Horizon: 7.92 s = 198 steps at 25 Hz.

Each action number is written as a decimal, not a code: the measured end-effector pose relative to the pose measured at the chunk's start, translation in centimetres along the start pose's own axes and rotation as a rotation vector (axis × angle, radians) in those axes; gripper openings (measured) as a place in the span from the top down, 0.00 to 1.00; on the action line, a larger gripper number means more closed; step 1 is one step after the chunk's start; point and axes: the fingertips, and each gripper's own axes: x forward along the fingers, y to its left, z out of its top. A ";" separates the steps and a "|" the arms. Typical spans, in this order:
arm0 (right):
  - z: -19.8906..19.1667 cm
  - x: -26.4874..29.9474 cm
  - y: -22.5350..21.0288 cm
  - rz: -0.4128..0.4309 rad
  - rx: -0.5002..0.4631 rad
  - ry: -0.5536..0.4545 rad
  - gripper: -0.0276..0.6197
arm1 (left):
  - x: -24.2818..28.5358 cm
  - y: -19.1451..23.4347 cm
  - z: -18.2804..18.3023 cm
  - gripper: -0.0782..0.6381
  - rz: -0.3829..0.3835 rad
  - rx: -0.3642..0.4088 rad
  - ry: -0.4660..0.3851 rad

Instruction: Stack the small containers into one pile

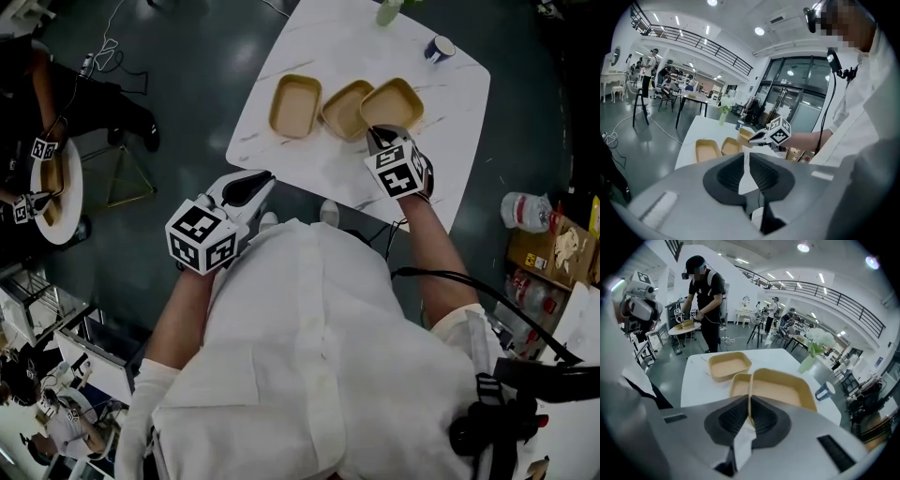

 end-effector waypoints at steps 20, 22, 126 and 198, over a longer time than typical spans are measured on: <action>3.2 6.1 4.3 0.024 0.011 0.044 0.93 | -5.4 2.7 -2.6 0.86 0.070 -0.038 0.002; 3.0 6.6 4.4 0.025 0.010 0.053 0.93 | -5.5 2.8 -2.6 0.86 0.074 -0.040 0.004; 11.0 5.3 7.5 0.087 -0.225 -0.122 0.93 | -5.2 1.4 -2.7 0.88 0.047 -0.034 -0.007; 3.6 4.4 5.9 0.063 0.115 -0.034 0.87 | -5.4 1.5 -2.7 0.88 -0.043 0.022 0.039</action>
